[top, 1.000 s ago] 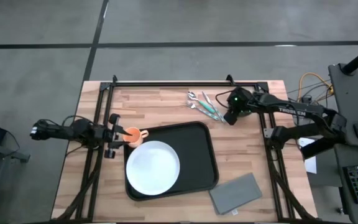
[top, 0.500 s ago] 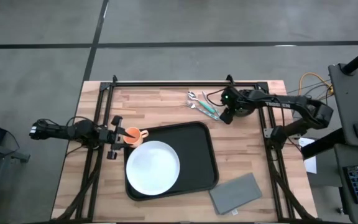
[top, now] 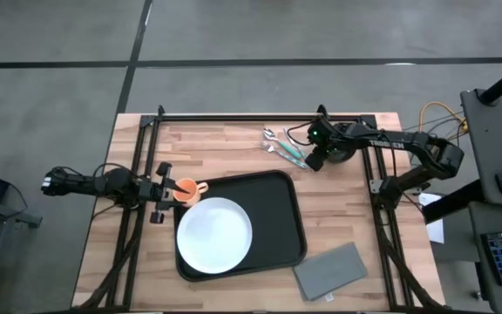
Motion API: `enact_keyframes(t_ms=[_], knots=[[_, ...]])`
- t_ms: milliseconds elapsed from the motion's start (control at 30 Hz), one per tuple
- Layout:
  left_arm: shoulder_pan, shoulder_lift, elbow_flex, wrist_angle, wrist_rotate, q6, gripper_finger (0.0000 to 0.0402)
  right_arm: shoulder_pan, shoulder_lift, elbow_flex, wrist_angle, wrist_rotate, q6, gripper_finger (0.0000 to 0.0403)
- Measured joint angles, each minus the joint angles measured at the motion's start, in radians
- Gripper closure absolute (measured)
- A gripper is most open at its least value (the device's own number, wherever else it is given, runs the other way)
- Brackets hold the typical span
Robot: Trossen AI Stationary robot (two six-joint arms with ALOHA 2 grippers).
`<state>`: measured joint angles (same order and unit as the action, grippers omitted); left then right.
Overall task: Set up tray
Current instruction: Put the black bowl on the white plate
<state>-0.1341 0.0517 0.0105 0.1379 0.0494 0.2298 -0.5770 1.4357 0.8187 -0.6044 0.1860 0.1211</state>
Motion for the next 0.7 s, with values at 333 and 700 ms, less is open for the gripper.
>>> enact_keyframes(t_ms=[333,700], knots=[[0.000,0.000,0.000,0.000,0.000,0.000,0.0285,0.000,0.000,-0.004,-0.027,0.000,-0.037,0.0388],[0.000,0.006,0.000,-0.001,0.000,0.000,0.0285,0.017,-0.002,0.048,-0.068,0.067,-0.052,0.0394]])
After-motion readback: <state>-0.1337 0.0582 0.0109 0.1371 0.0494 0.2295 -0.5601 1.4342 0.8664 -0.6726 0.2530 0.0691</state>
